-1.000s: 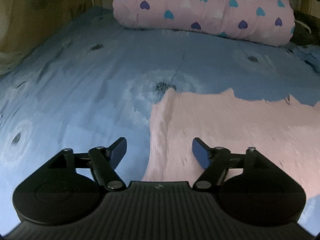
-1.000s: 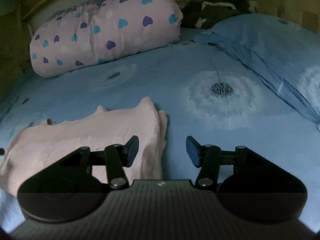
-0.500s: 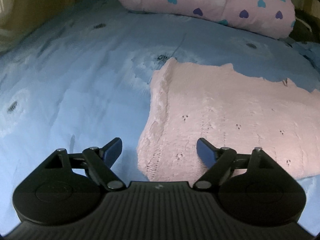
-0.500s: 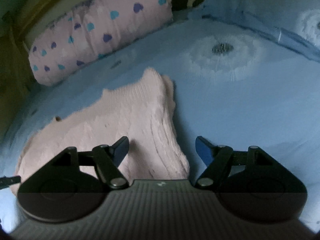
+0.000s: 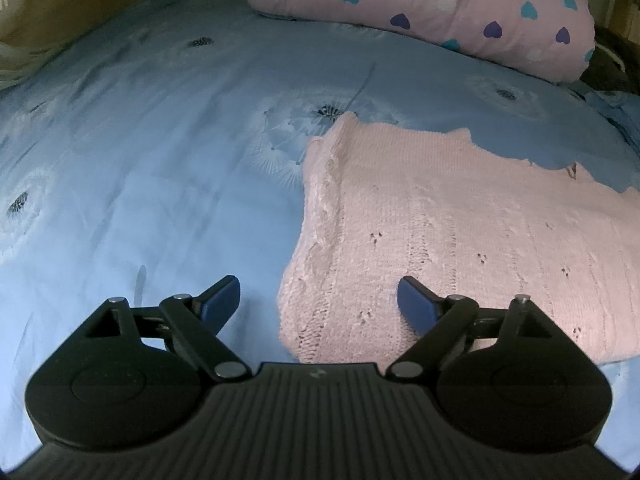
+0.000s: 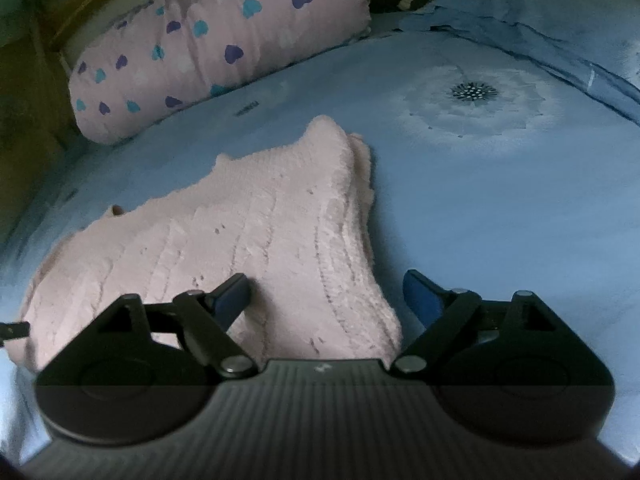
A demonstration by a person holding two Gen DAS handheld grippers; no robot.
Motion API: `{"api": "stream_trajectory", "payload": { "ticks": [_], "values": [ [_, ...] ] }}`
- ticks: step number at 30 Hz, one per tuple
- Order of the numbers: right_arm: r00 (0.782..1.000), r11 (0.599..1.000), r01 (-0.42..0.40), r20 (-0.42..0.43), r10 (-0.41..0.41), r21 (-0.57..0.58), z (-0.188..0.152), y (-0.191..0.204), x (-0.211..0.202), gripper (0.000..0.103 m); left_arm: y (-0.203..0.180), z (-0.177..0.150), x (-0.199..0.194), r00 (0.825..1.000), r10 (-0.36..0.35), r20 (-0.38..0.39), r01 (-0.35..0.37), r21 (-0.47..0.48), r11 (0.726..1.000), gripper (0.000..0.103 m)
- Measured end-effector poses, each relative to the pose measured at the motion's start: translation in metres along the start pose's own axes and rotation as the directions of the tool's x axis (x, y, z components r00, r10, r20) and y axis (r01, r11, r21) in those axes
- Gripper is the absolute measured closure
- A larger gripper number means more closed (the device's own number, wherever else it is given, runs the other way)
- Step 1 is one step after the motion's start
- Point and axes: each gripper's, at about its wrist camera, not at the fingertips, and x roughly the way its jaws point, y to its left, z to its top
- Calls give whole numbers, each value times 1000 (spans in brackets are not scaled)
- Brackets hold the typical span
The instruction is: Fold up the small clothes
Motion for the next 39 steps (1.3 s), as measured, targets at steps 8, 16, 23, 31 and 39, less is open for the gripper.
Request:
{"api": "stream_trajectory", "payload": {
  "ticks": [8,16,23,31,39],
  "values": [
    [997,995,-82,9,81,59,1,-1,6,38,-1,1,2,1000,5,-1,-5,4,1000,13],
    [998,997,-58,-3,58,54,3,4,8,43,-4,-1,4,1000,16,2,-16,12,1000,13],
    [998,997,-56,-20,58,55,6,5,10,49,-8,-2,5,999,34,11,-34,27,999,13],
    [997,995,-77,-26,79,64,6,4,11,61,-9,-3,5,999,37,11,-37,27,999,12],
    [995,993,-97,-25,99,71,7,3,11,66,-8,-3,5,999,37,11,-38,29,999,12]
  ]
}}
